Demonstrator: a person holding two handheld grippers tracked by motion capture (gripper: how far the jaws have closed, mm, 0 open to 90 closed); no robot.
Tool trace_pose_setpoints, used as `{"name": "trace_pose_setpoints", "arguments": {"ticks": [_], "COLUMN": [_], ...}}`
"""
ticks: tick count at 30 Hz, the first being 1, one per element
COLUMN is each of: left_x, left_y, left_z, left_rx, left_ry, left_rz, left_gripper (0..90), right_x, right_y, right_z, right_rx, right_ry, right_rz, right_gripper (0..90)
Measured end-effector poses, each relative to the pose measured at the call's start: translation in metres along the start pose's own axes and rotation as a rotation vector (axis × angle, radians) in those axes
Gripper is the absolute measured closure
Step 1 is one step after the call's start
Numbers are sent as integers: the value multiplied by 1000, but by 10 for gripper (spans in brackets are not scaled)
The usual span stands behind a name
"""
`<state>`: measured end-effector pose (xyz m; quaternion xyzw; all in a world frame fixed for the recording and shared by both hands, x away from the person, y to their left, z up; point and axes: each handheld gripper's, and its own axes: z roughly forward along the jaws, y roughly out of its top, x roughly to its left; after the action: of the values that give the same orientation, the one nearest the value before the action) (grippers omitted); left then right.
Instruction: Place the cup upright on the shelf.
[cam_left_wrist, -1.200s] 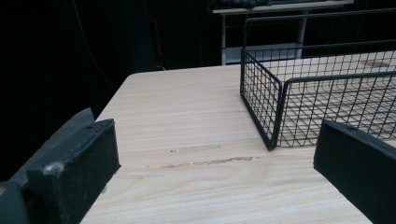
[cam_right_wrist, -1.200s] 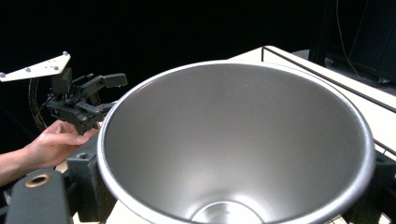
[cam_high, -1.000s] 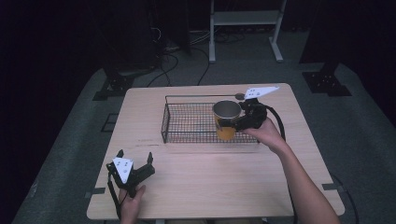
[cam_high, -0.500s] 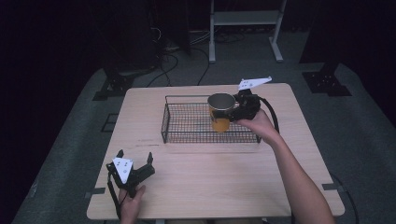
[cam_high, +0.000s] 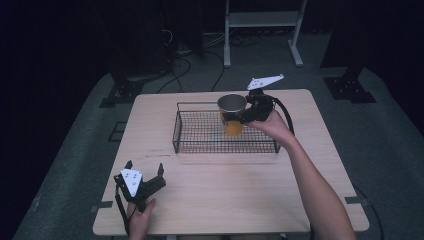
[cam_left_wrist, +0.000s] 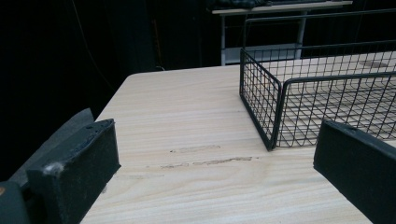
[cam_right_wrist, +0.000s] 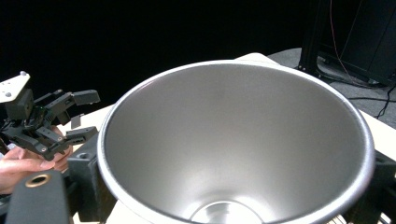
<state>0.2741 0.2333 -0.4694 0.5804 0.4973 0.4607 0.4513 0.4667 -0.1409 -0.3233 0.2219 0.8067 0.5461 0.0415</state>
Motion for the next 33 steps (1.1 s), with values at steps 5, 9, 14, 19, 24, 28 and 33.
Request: {"name": "trace_pose_setpoints", "arguments": {"ticks": [5,9,14,19,24,28,33], "left_x": [0,1,1,1,1,1,1], "left_y": [0,0,0,0,0,0,0], "left_z": [0,0,0,0,0,0,0], "left_rx": [0,1,0,0,0,-1,0], "left_ry": [0,-1,0,0,0,0,-2], "left_rz": [-1,-1,-2,-2,-4,-8,-4], "left_gripper": [0,0,0,0,0,0,0], "right_x": [-2,-6,-9,-13,-17,-20,-25], "right_y": [4,5,11,15,16,13,5], "right_z": [1,3,6,10,16,20,23], "right_rx": [-7,6,12,31,35,37,19], "right_ry": [-8,-17,-21,-35,-30,-24,-13], "right_rz": [-3,-1,-1,-7,-6,-3,7], "right_gripper": [120,120,120,120,120,120,120]}}
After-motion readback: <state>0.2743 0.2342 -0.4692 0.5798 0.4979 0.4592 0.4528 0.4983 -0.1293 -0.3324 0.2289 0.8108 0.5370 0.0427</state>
